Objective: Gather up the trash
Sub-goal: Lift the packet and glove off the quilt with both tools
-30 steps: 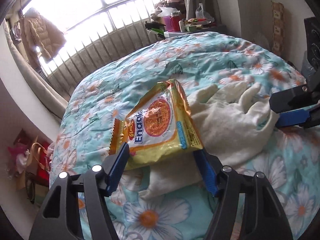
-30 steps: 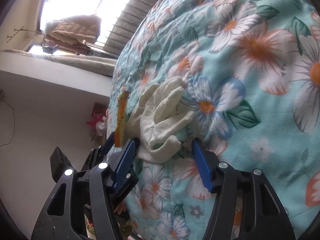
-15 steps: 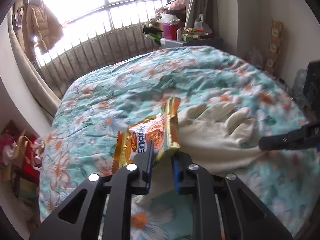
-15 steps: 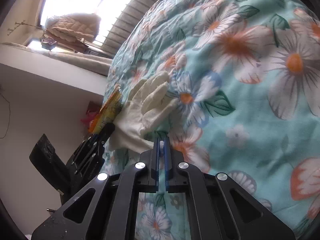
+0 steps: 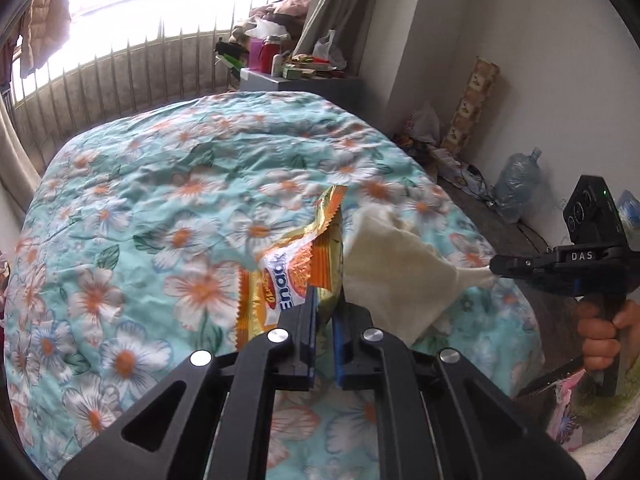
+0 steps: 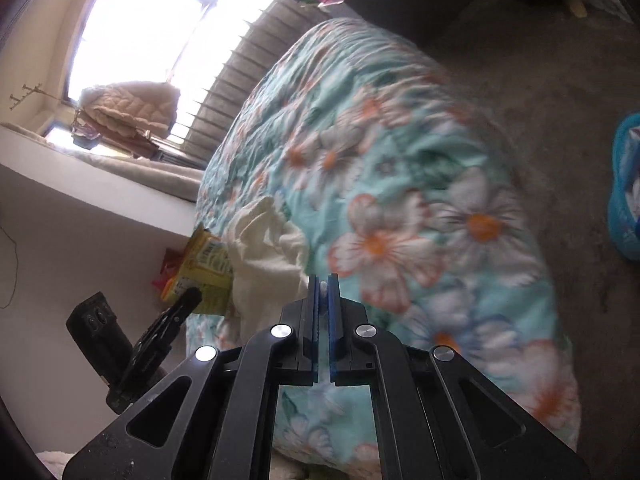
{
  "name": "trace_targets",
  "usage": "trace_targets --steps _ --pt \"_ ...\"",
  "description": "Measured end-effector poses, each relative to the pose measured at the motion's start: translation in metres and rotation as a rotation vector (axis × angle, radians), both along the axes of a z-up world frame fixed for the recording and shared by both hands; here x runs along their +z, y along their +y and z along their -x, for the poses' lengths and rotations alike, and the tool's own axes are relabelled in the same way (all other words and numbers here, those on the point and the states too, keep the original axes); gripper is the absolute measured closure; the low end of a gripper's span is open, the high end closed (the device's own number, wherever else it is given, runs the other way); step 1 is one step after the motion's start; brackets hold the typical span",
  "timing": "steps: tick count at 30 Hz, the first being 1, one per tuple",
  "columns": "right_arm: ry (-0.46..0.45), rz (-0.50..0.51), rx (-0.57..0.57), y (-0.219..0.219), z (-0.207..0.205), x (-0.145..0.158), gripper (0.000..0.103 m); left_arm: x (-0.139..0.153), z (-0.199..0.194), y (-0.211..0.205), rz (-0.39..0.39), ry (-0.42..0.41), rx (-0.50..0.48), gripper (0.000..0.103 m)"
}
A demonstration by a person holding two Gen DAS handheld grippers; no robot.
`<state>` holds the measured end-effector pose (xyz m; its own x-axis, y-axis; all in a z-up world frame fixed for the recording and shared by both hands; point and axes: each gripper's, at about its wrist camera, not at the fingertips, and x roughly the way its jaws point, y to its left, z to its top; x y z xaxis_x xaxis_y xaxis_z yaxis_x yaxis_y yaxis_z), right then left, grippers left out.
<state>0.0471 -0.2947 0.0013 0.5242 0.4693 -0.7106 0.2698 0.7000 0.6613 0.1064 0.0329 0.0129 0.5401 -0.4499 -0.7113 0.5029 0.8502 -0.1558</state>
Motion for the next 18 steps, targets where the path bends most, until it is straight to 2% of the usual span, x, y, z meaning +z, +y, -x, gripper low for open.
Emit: trace_targets --steps 2,6,8,11,14,16,18 --pt "0.009 0.011 -0.021 -0.011 0.011 0.0 0.1 -0.001 0.0 -0.004 0.001 0.004 -0.006 0.096" --pt "0.003 0.013 -0.031 -0.011 0.025 0.001 0.088 -0.007 -0.003 -0.008 -0.013 0.019 -0.005 0.096" --pt "-0.028 0.024 -0.003 -0.001 0.029 0.008 0.069 -0.008 -0.005 -0.01 -0.023 0.014 -0.002 0.096" --pt "-0.074 0.04 0.028 0.01 0.034 0.017 0.054 -0.01 -0.005 -0.013 -0.04 -0.002 0.002 0.096" --pt "-0.101 -0.003 0.071 0.02 0.033 0.017 0.05 -0.013 -0.005 -0.016 -0.052 -0.01 0.004 0.096" --pt "-0.078 -0.04 0.1 0.031 0.026 0.008 0.05 -0.016 -0.006 -0.018 -0.049 -0.004 0.002 0.096" --pt "-0.047 -0.029 0.112 0.042 0.017 -0.002 0.05 -0.018 -0.007 -0.02 -0.047 0.004 0.001 0.096"
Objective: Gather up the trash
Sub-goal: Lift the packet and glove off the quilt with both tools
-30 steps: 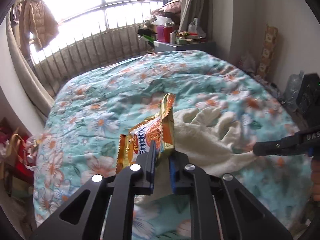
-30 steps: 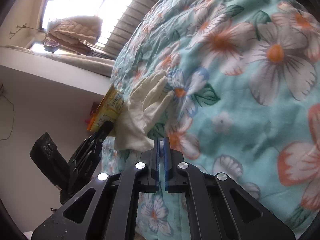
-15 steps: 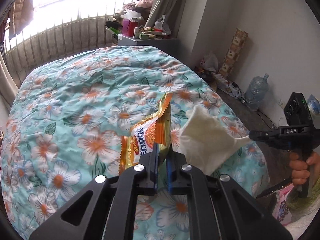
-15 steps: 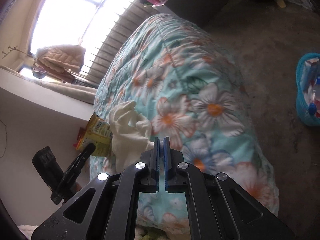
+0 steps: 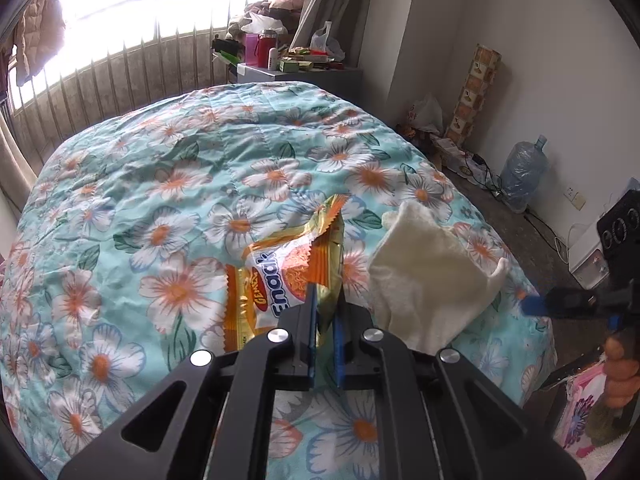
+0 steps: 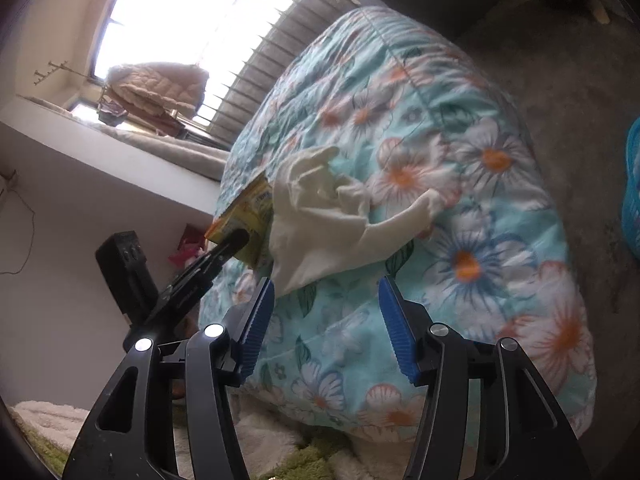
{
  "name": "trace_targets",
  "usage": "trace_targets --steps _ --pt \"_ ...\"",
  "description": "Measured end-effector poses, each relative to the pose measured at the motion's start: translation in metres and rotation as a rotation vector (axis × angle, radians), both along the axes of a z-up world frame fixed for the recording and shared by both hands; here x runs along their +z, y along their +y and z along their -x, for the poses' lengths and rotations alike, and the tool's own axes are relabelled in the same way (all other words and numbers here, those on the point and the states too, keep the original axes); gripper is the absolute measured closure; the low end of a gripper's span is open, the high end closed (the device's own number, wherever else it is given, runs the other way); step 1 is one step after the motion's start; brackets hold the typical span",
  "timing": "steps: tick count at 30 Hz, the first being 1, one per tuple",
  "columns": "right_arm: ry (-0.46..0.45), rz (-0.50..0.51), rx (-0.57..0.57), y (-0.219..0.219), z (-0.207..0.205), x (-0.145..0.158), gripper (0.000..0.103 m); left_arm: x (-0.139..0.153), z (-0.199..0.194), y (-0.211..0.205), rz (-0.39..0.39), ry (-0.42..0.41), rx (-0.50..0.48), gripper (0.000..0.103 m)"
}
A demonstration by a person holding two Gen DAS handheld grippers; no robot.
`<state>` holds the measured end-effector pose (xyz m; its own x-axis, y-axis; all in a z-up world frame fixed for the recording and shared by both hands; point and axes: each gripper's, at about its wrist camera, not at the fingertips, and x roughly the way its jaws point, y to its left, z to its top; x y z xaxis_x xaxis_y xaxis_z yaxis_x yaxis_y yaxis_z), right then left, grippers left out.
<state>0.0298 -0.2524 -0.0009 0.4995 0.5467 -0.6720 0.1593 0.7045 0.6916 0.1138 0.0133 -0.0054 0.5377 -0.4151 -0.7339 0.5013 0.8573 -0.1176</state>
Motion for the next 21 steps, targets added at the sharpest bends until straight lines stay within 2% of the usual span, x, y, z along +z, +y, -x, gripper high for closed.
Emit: trace_targets --steps 5,15,18,21 --pt "0.048 -0.044 -0.022 0.01 -0.018 -0.025 0.05 -0.004 -0.002 -0.002 0.015 0.015 0.005 0.096" --pt "-0.005 -0.123 -0.059 0.011 -0.041 -0.027 0.051 -0.011 -0.005 -0.01 0.007 0.028 -0.01 0.096" --pt "-0.011 -0.138 -0.072 0.008 -0.045 -0.027 0.056 -0.014 -0.005 -0.013 0.0 0.027 -0.014 0.096" --pt "-0.007 -0.135 -0.074 0.004 -0.055 -0.027 0.066 -0.016 -0.005 -0.014 -0.005 0.029 -0.015 0.096"
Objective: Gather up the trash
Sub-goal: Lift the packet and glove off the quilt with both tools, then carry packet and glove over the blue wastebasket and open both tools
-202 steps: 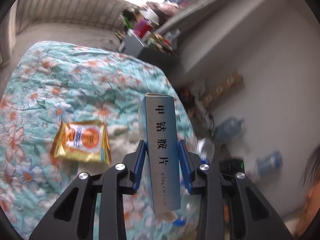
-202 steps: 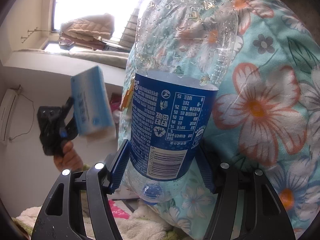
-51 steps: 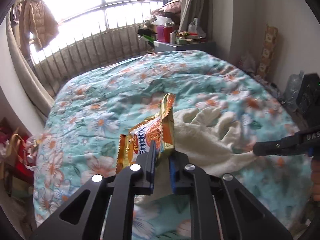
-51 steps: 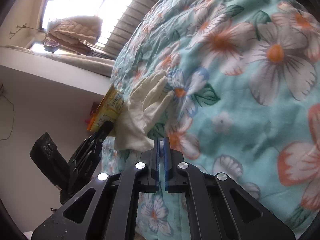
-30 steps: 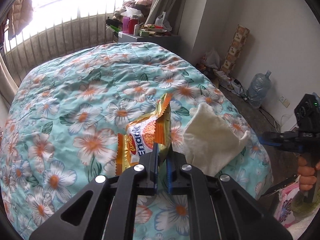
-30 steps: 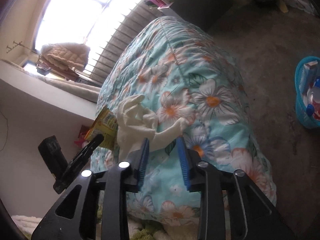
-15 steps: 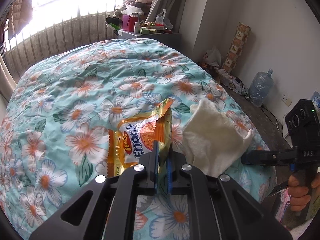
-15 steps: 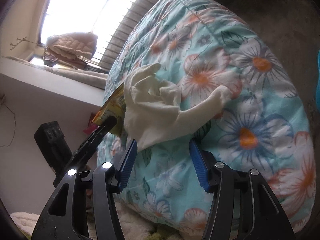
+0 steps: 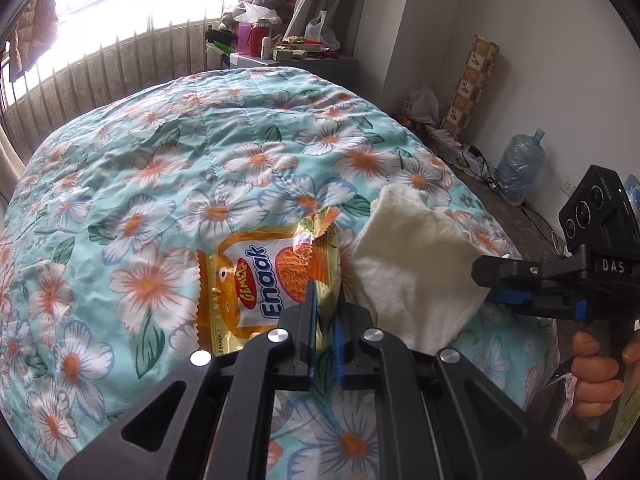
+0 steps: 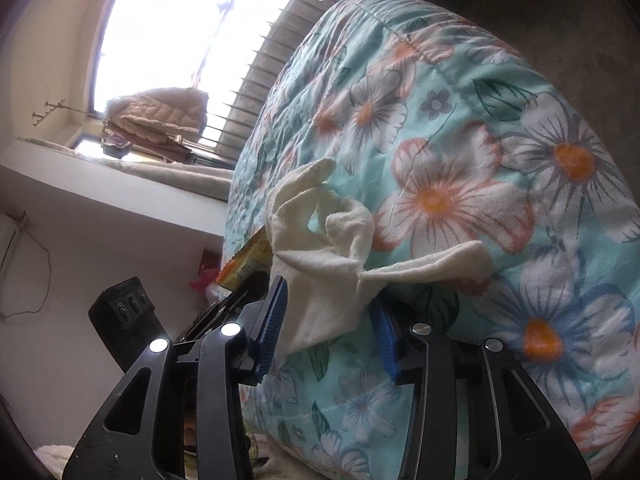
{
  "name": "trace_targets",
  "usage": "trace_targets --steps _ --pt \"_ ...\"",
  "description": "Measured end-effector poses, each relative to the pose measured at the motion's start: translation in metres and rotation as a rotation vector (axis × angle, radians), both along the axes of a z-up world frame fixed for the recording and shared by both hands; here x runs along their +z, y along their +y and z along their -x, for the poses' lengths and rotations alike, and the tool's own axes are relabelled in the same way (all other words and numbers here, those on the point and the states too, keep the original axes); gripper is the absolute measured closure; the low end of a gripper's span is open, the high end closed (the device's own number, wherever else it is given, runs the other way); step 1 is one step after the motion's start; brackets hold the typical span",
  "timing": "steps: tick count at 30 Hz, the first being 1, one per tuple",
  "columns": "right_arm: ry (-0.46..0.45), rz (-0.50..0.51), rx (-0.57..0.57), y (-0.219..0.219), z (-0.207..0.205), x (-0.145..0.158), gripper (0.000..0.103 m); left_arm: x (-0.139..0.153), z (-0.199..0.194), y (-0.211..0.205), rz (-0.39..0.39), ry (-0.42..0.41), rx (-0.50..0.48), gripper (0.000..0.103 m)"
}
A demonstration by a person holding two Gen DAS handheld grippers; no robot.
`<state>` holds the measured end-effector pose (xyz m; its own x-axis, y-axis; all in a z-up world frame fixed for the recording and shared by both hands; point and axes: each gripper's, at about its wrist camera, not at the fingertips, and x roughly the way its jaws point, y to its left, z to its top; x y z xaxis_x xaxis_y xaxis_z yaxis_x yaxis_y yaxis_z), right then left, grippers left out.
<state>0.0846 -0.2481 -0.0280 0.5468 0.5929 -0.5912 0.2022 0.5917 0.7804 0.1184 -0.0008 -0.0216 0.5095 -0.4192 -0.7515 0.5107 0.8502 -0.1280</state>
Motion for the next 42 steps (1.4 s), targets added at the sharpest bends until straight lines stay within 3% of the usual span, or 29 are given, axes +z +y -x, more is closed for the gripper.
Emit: trace_targets --steps 5,12,26,42 --pt "-0.002 0.001 0.014 0.003 -0.012 0.002 0.097 0.0 0.0 -0.002 -0.008 -0.012 0.001 0.096" --pt "-0.083 0.026 0.028 0.007 -0.017 0.03 0.099 0.014 0.005 0.0 -0.013 -0.068 0.006 0.097" --pt "-0.227 0.043 -0.077 -0.028 0.008 0.078 0.1 0.073 0.012 -0.016 0.109 -0.166 -0.061 0.097" --pt "-0.308 0.076 -0.31 -0.099 0.074 0.102 0.1 0.107 0.019 -0.11 0.185 -0.103 -0.282 0.098"
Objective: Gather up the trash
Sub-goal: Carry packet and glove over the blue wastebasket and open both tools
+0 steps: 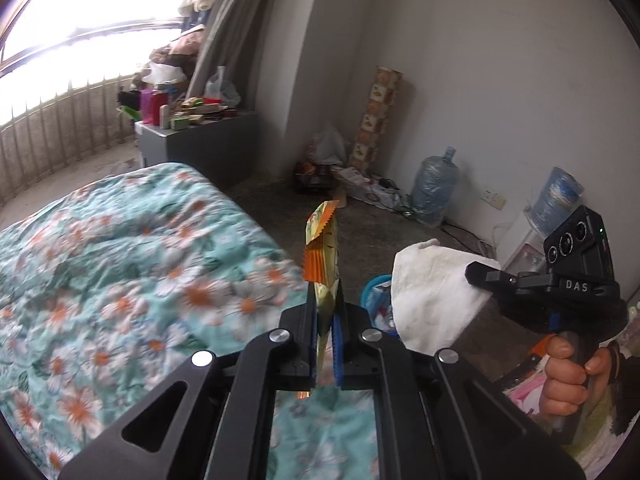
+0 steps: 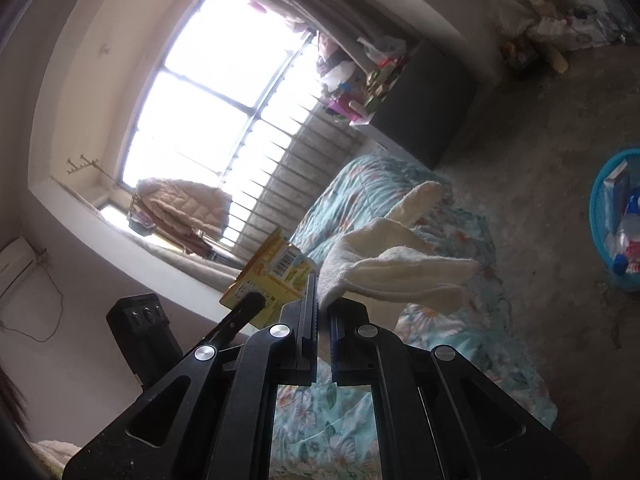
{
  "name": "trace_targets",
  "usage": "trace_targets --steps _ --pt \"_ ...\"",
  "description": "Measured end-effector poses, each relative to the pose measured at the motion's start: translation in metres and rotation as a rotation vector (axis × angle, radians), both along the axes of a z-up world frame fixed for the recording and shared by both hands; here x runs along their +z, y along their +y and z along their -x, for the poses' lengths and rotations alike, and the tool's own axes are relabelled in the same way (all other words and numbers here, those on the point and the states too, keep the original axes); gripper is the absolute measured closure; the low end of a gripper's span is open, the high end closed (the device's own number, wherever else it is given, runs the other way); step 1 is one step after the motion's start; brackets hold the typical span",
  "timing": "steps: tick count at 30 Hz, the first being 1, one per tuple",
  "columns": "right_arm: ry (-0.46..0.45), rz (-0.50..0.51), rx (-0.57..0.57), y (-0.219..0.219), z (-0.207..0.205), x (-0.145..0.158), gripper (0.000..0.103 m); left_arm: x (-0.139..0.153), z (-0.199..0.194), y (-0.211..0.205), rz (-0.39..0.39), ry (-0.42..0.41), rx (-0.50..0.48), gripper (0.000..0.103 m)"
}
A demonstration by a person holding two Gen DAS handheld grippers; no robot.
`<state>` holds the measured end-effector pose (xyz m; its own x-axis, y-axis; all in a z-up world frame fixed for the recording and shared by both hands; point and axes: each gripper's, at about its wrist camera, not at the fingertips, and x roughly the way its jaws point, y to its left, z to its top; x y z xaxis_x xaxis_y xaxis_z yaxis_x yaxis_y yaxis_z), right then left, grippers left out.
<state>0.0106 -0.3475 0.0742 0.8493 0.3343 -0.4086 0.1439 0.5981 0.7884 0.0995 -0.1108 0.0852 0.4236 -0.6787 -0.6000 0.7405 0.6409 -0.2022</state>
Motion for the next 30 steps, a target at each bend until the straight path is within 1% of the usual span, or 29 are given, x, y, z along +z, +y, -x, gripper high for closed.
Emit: trace_targets --steps 2,4,6,9,12,15,17,20,22,25,27,29,30 --pt "-0.001 0.001 -0.04 -0.016 0.006 0.001 0.1 0.003 -0.001 -0.016 0.01 0.018 -0.035 0.098" --pt "-0.002 0.007 -0.089 -0.033 0.012 0.003 0.1 0.004 -0.006 -0.039 0.022 0.064 -0.079 0.098" --pt "-0.004 0.021 -0.153 -0.053 0.024 0.005 0.1 0.002 -0.013 -0.066 0.038 0.129 -0.13 0.098" --pt "0.012 0.059 -0.252 -0.079 0.043 0.006 0.1 -0.005 -0.023 -0.103 0.033 0.192 -0.186 0.098" --pt "0.055 0.078 -0.338 -0.102 0.057 -0.003 0.1 -0.019 -0.032 -0.148 0.003 0.261 -0.238 0.098" --pt "0.1 0.083 -0.398 -0.121 0.065 -0.018 0.1 -0.04 -0.041 -0.191 -0.037 0.344 -0.279 0.098" --pt "0.134 0.084 -0.431 -0.132 0.068 -0.031 0.1 -0.059 -0.046 -0.221 -0.081 0.393 -0.3 0.098" --pt "0.199 0.07 -0.47 -0.152 0.07 -0.056 0.1 -0.088 -0.051 -0.263 -0.152 0.444 -0.327 0.097" --pt "0.254 0.077 -0.499 -0.165 0.069 -0.072 0.1 -0.105 -0.053 -0.288 -0.196 0.454 -0.337 0.097" --pt "0.348 0.12 -0.52 -0.181 0.056 -0.093 0.099 -0.129 -0.054 -0.324 -0.259 0.459 -0.348 0.097" --pt "0.427 0.15 -0.512 -0.194 0.043 -0.113 0.099 -0.142 -0.055 -0.341 -0.291 0.461 -0.353 0.097" --pt "0.491 0.162 -0.507 -0.207 0.03 -0.133 0.096 -0.153 -0.056 -0.353 -0.313 0.461 -0.359 0.097" --pt "0.532 0.182 -0.501 -0.213 0.023 -0.143 0.096 -0.158 -0.055 -0.358 -0.324 0.46 -0.364 0.097"
